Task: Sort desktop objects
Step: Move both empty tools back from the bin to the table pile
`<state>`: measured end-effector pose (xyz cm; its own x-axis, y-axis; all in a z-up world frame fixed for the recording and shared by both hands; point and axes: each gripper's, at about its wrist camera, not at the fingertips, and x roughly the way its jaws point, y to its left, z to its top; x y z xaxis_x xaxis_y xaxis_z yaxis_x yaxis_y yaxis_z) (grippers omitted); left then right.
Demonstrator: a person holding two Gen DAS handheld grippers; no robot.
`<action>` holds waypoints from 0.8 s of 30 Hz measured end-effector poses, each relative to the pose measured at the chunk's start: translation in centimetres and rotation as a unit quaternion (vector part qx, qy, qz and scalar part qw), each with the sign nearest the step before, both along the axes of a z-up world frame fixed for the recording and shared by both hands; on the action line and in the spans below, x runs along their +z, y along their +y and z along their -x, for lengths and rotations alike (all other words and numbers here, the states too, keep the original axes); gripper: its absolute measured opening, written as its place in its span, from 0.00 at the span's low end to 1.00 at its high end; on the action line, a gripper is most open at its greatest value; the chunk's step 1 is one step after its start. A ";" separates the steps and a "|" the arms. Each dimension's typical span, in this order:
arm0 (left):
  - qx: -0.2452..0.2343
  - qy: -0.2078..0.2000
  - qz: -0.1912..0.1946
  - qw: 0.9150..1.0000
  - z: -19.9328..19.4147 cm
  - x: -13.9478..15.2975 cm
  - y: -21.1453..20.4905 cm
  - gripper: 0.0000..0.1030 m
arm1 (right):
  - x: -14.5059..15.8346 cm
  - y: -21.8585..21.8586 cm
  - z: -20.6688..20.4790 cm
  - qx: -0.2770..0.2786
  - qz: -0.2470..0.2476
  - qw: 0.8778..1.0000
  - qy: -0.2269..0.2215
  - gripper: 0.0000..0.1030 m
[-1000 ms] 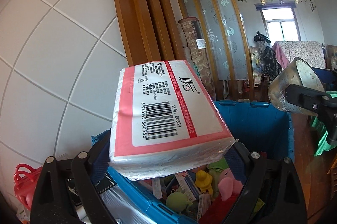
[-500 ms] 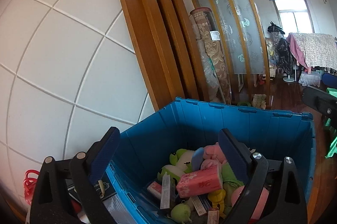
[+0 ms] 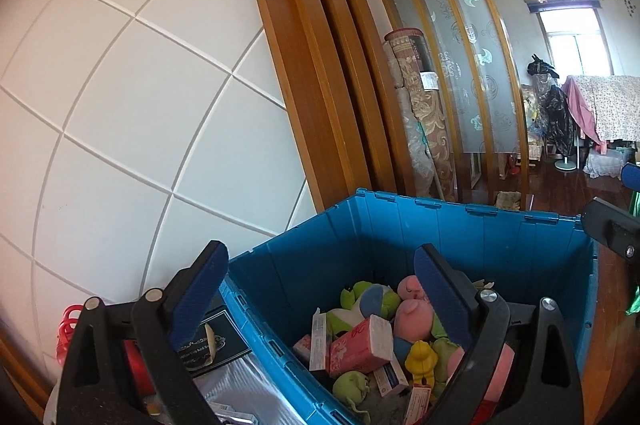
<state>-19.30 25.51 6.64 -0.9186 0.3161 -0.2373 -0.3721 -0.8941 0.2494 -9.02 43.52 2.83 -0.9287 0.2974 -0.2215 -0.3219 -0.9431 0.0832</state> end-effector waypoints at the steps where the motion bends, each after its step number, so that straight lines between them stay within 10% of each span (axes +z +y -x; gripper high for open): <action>1: 0.005 0.001 -0.002 1.000 -0.3 -0.1 -0.4 0.92 | -0.1 -0.3 -0.2 0.004 0.000 1.000 0.000 1.00; 14: 0.082 -0.010 -0.031 0.996 -2.2 -2.2 -8.6 0.92 | -0.9 -6.0 0.3 0.078 -0.002 0.997 -0.001 1.00; 24: 0.184 -0.018 -0.042 0.982 -3.9 -5.5 -22.7 0.93 | -2.0 -16.5 3.2 0.163 -0.008 0.987 -0.014 1.00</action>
<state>-15.39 2.76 1.13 -0.9656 -0.0168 -0.2595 -0.0265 -0.9864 0.1621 -12.18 27.01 0.88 -0.9692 -0.0116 -0.2459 -0.0040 -0.9980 0.0627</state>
